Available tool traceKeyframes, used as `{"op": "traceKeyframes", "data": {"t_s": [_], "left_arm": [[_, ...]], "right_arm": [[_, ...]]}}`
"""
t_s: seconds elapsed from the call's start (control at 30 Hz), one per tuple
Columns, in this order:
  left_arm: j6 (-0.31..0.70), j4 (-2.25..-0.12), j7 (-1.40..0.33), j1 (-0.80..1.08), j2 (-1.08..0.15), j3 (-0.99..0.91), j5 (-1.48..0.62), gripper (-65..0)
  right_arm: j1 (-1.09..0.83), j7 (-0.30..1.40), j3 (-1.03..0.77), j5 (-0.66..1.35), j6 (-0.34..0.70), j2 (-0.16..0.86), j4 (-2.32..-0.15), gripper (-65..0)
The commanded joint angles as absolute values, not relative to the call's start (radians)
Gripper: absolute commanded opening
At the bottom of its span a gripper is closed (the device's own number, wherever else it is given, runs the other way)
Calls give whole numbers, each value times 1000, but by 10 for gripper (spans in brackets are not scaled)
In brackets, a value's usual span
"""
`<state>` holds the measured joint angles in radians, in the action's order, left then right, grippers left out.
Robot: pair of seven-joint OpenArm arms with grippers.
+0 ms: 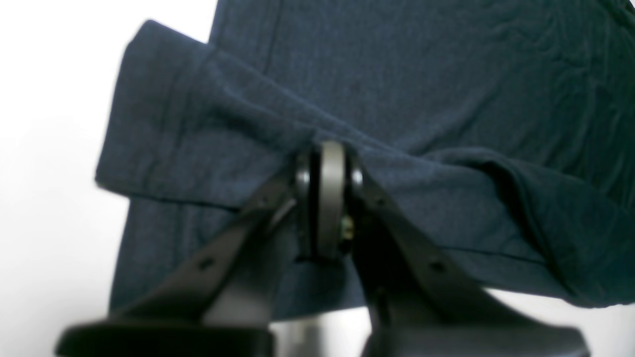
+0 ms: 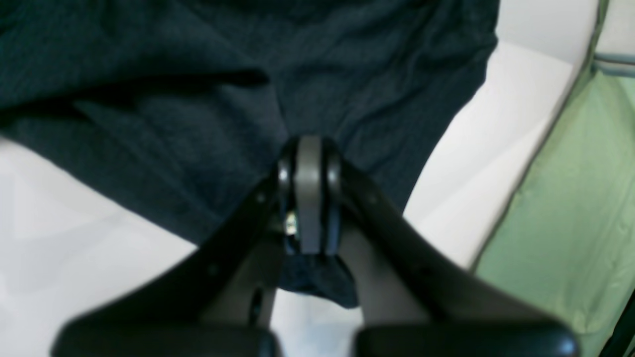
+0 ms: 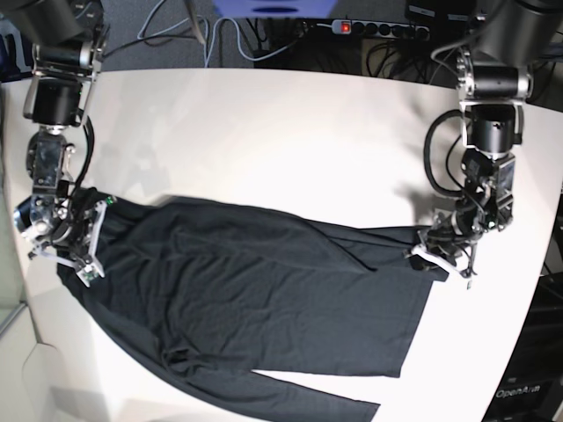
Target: Fold the T-shirt properly
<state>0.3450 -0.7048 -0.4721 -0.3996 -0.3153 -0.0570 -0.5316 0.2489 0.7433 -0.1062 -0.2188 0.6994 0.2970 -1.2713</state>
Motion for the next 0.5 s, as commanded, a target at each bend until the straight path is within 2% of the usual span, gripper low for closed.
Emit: {"op": "traceKeyframes", "data": {"t_s": [0.0,0.07,0.1,0.3,0.47], "left_arm": [[309,-700,-529,-400,-325,-56,-484,-623],[309,-700,-529,-400,-323,-56,-484,-623],[309,-699,-529,-400,-323,-56,-484,-623],[308,-699,-529,-400,-321,-56,-484,-623],[306,-700,-529,-400,-321,-56,-484,-623]], "right_arm": [[266,731,-111,-216,698,312,-1291,-641],[257,731,-111,-216,698,312,-1290,-631],[252,731,-111,-216,698,311,-1291,-602],[251,742,-114,-216,698,292,-1291,-347],[251,740,-114,-216,698,289,-1291,-321]]}}
